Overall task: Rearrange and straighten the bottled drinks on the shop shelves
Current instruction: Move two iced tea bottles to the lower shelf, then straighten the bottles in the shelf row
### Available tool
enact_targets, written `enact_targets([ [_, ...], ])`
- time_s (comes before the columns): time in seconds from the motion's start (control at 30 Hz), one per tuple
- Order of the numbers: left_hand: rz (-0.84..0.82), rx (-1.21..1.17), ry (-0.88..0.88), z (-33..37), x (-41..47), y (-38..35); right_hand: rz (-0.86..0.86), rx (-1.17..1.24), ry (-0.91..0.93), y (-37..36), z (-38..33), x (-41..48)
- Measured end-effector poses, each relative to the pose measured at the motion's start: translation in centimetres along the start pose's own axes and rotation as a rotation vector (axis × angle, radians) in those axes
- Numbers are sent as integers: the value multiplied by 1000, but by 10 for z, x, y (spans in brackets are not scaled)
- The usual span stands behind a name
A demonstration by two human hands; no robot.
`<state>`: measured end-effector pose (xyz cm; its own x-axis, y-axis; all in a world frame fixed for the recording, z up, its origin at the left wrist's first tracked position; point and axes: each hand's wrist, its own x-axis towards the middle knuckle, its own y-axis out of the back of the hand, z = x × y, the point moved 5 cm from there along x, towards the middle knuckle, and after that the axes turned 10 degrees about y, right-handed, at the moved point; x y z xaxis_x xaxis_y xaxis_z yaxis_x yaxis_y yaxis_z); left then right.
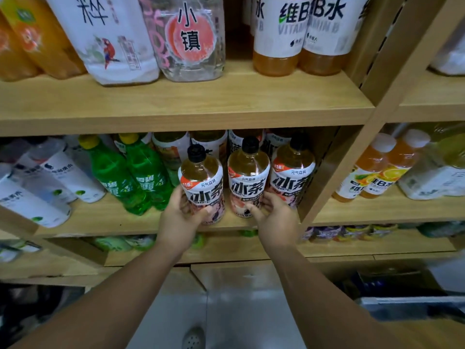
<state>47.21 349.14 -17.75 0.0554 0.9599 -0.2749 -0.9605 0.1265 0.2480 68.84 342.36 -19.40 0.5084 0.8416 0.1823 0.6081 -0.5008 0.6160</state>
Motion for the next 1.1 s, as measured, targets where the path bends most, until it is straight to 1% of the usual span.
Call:
enact_targets([
  [0.2,16,19,-22,6,11,-15,29,-49,-36,2,-2,7],
  [0.43,-27,63,-40,8,23,-13,19,-91,-47,5,-7,6],
  [0.63,-40,97,-38,8,23,-12,-11,-48,-48,9,-11,5],
  [0.77,24,144,-34,3,12,-14,-71,-12,28,15,-14,0],
  [0.9,219,176,-38,-4,-17,-11,-164,38,54,38,-1,-12],
  [0.97,222,198,-91,-5,-35,-18,-167,75,45,57,13,-19],
  [1.1,165,215,-201,7,-67,-46,-132,110,-26,100,43,-30],
])
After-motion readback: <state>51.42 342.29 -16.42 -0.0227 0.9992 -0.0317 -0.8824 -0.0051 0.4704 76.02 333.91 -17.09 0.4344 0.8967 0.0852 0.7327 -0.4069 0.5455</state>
